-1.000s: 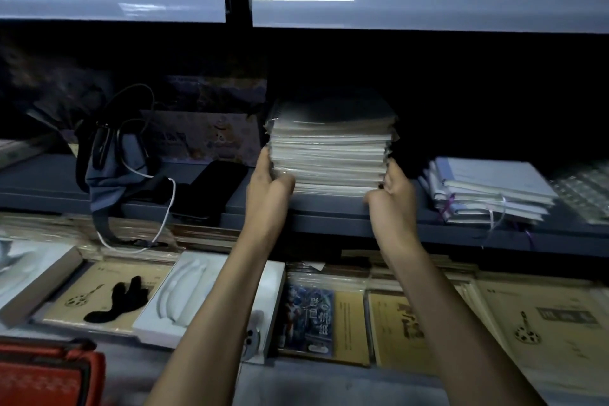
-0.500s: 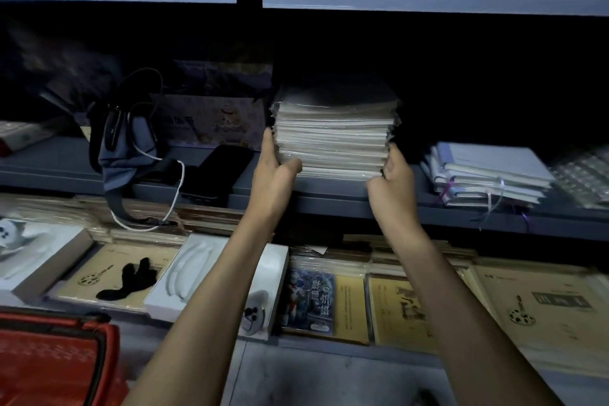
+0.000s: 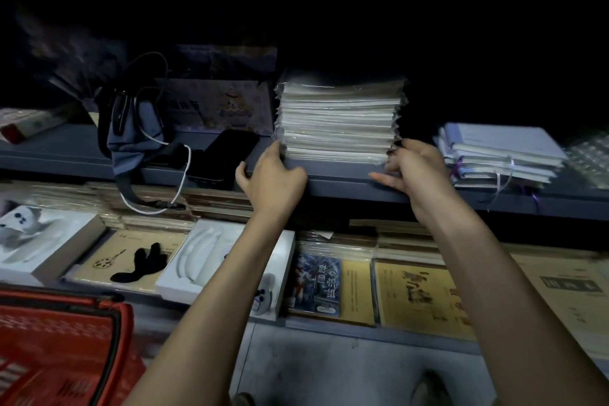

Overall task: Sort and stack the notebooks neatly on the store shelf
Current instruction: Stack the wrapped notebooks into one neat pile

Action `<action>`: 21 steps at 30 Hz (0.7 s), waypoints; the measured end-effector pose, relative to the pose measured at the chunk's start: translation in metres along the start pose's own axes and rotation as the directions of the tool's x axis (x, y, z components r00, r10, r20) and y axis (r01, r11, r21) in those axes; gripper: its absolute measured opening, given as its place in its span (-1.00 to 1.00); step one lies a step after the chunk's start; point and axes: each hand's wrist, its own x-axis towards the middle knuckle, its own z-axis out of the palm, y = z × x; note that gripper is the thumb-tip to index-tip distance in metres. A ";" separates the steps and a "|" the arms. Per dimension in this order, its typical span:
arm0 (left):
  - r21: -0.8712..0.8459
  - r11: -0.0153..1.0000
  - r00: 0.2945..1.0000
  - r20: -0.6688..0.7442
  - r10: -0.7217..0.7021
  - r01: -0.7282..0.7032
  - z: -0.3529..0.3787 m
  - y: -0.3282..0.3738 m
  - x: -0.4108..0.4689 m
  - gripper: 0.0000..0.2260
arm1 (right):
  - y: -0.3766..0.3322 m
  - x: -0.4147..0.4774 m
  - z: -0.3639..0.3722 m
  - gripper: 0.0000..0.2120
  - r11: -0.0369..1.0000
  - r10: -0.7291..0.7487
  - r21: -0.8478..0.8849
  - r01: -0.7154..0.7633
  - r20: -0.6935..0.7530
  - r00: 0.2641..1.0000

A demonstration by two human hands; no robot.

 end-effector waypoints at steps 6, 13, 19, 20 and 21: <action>-0.043 0.999 0.998 -0.067 0.010 -0.013 0.009 0.003 -0.003 -0.32 | 0.007 -0.010 0.003 -0.51 0.979 -0.109 -0.164 0.117 0.052 0.993; -0.029 0.998 0.993 -0.107 0.050 -0.053 0.018 -0.006 0.004 -0.46 | 0.013 -0.013 0.003 -0.28 0.965 -0.100 -0.234 0.117 0.082 0.992; -0.040 0.996 0.994 -0.074 0.077 -0.080 0.015 -0.011 0.008 -0.44 | 0.015 -0.009 0.003 -0.39 0.963 -0.111 -0.242 0.118 0.043 0.993; -0.044 0.996 0.995 -0.064 0.080 -0.083 0.014 -0.010 0.007 -0.44 | 0.016 -0.008 0.002 -0.43 0.963 -0.125 -0.235 0.129 0.033 0.992; -0.046 0.995 0.995 -0.059 0.084 -0.087 0.012 -0.009 0.006 -0.44 | 0.016 -0.007 0.002 -0.48 0.963 -0.135 -0.234 0.138 0.029 0.990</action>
